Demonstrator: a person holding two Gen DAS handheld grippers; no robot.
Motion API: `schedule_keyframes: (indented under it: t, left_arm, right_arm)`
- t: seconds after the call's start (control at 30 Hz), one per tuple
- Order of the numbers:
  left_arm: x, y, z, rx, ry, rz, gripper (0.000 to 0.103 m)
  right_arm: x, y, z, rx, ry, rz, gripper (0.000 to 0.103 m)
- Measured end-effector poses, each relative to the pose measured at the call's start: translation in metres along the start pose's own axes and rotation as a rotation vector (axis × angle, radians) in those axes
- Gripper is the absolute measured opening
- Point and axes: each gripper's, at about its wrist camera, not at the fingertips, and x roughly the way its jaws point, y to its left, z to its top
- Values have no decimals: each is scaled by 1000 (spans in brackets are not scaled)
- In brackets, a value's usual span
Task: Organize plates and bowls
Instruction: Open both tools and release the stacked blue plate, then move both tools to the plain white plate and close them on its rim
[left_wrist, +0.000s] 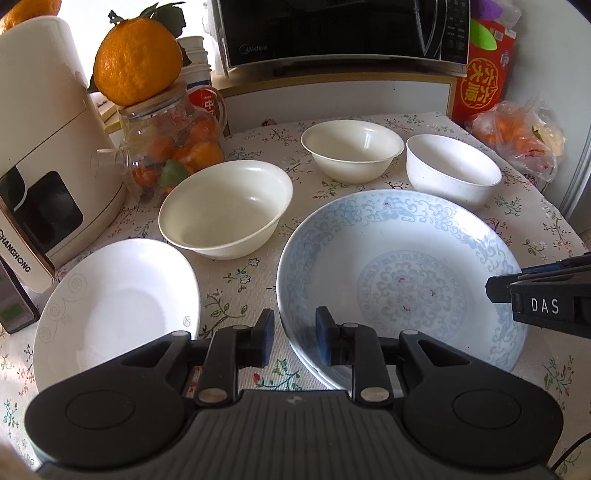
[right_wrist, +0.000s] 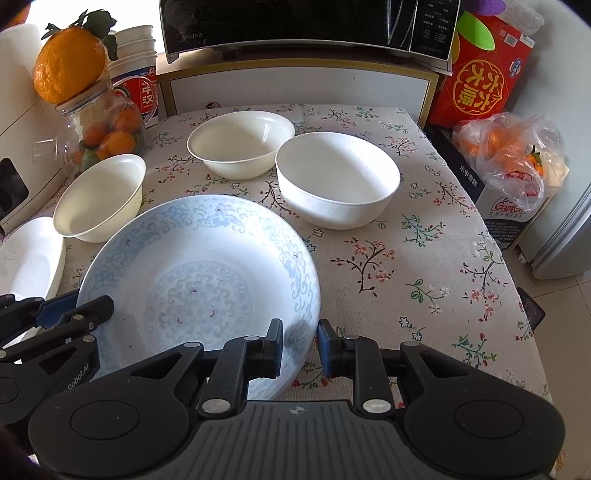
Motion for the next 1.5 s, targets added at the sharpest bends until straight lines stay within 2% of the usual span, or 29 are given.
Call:
schedule_keyframes:
  t: [0.07,0.1,0.13,0.27,0.33,0.47,0.53,0.73,0.93,1.2,1.37,1.5]
  left_arm:
    - [-2,3,1,-4,6,-4,26]
    - [-3,5,2,-5,9,-6,26]
    - [-4,8,3,-8,12,-7,29]
    - [-10,20,5,-28,39,-23,41]
    - [-13,26,7,-39,49,-36,48]
    - [-21,39,10,-55,65,-49,60]
    - [-25,46,10,-56,64,-44,70]
    - [-32,73,14,-76,71,-27,84]
    - [-35,104,18,-113,74,15,95]
    - [-29,147,9,-177,69,113,99]
    - [-17,174,-1,-286,108,102,98]
    - [-7,192,-10,-396,136,77,95]
  right_arm:
    - [-2,-1,1,16,11,13,24]
    - [-4,-1,2,27,18,19,32]
    - [-6,-1,3,38,24,22,39]
    - [-14,1,9,55,20,50,45]
    - [-18,2,11,66,16,62,56]
    - [-28,6,16,89,4,97,65]
    - [-33,8,19,103,-3,122,70]
    - [-40,26,25,114,5,217,79]
    - [-39,55,32,111,16,302,82]
    - [-26,94,43,134,63,432,82]
    - [-4,105,45,246,117,536,82]
    - [11,116,45,317,136,574,81]
